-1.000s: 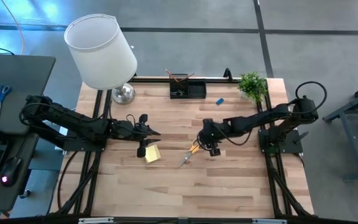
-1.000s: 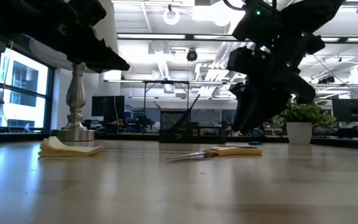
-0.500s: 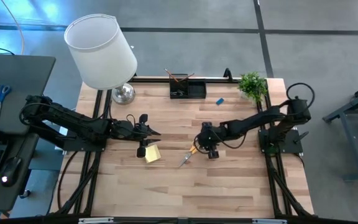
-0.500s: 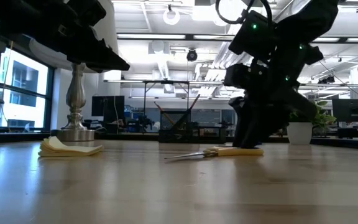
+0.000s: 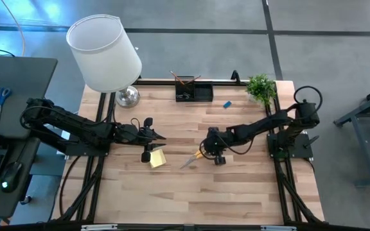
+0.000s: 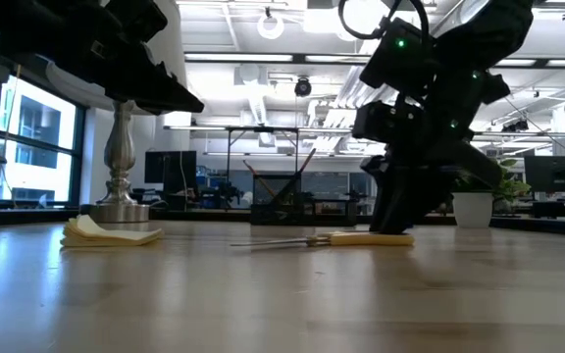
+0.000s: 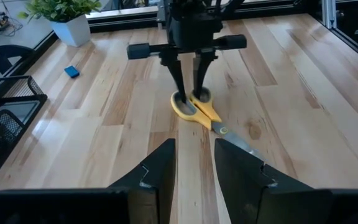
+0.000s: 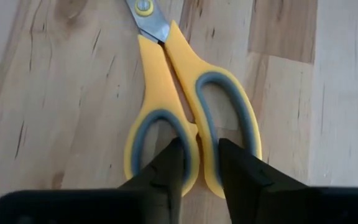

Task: Pick and place office supplies into organizer
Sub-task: Put the scissors into the desk organizer

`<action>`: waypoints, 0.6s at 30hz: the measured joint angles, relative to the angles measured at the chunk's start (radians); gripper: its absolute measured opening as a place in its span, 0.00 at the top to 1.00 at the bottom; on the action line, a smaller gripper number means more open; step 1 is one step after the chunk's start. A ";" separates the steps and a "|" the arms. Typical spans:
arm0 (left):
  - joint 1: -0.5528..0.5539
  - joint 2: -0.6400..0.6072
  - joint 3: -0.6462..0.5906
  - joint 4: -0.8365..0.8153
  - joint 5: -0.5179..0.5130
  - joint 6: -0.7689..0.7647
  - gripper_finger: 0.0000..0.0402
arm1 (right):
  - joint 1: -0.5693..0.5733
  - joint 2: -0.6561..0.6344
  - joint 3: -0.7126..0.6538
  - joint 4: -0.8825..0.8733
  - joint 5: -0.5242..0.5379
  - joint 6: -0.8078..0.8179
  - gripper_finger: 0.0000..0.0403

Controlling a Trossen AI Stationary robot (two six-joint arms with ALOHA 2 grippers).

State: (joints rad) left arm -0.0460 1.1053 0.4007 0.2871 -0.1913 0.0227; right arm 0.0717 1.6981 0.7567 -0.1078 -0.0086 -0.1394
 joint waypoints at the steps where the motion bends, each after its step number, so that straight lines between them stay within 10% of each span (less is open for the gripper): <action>1: 0.000 0.000 0.000 0.000 0.000 0.000 0.75 | 0.002 0.000 0.000 -0.001 0.002 -0.001 0.84; 18: 0.000 0.000 0.000 0.001 0.000 0.000 0.75 | 0.029 0.005 0.305 -0.399 0.112 -0.070 1.00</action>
State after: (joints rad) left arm -0.0460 1.1053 0.4007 0.2878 -0.1913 0.0227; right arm 0.1005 1.7035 1.0620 -0.5066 0.1034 -0.2097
